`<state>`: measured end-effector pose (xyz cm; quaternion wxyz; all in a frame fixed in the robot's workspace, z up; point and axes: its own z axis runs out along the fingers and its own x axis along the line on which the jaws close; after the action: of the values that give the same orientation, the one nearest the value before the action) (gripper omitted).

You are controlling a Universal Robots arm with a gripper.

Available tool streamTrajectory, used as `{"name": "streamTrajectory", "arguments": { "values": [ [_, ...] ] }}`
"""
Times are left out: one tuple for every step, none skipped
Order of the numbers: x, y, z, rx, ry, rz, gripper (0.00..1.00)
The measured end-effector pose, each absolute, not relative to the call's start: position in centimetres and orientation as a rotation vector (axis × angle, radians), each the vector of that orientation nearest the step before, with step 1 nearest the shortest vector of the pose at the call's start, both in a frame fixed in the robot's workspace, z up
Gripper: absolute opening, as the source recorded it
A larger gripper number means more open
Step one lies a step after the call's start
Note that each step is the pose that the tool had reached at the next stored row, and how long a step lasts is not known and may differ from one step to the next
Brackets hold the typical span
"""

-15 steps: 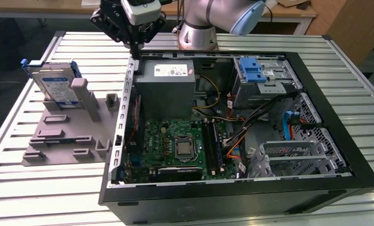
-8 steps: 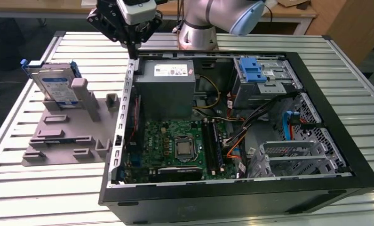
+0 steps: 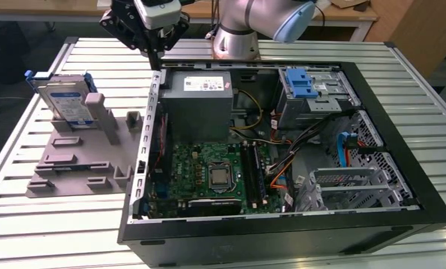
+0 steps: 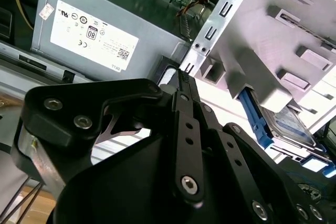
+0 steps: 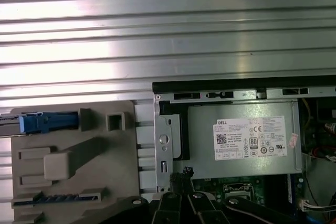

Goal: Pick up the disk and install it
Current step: 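Reach for the disk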

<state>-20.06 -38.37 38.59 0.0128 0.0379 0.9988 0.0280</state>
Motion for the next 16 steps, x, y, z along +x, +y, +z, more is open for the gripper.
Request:
{"name": "streamTrajectory", "arguments": {
  "values": [
    [-20.1, -38.4, 38.6, 0.118, 3.112, 0.087, 0.11],
    [-20.2, -38.3, 38.6, 0.118, 3.112, 0.087, 0.11],
    [-20.3, -38.3, 38.6, 0.118, 3.113, 0.087, 0.11],
    [-20.4, -38.3, 38.6, 0.118, 3.112, 0.087, 0.11],
    [-20.4, -38.3, 38.5, 0.118, 3.112, 0.087, 0.11],
    [-20.5, -38.2, 38.5, 0.118, 3.112, 0.087, 0.11],
    [-20.6, -38.2, 38.5, 0.118, 3.112, 0.087, 0.11],
    [-20.6, -38.2, 38.5, 0.118, 3.112, 0.087, 0.11],
    [-20.8, -38.1, 38.5, 0.118, 3.112, 0.087, 0.11],
    [-20.9, -38.1, 38.5, 0.118, 3.112, 0.087, 0.11],
    [-21.0, -38.1, 38.5, 0.118, 3.113, 0.087, 0.11],
    [-21.1, -38.1, 38.5, 0.118, 3.112, 0.087, 0.11],
    [-21.1, -38.1, 38.5, 0.118, 3.112, 0.087, 0.11],
    [-21.2, -38.0, 38.5, 0.118, 3.112, 0.087, 0.11],
    [-21.3, -38.0, 38.5, 0.118, 3.112, 0.087, 0.11],
    [-21.4, -38.0, 38.5, 0.118, 3.113, 0.087, 0.11]
  ]
}}
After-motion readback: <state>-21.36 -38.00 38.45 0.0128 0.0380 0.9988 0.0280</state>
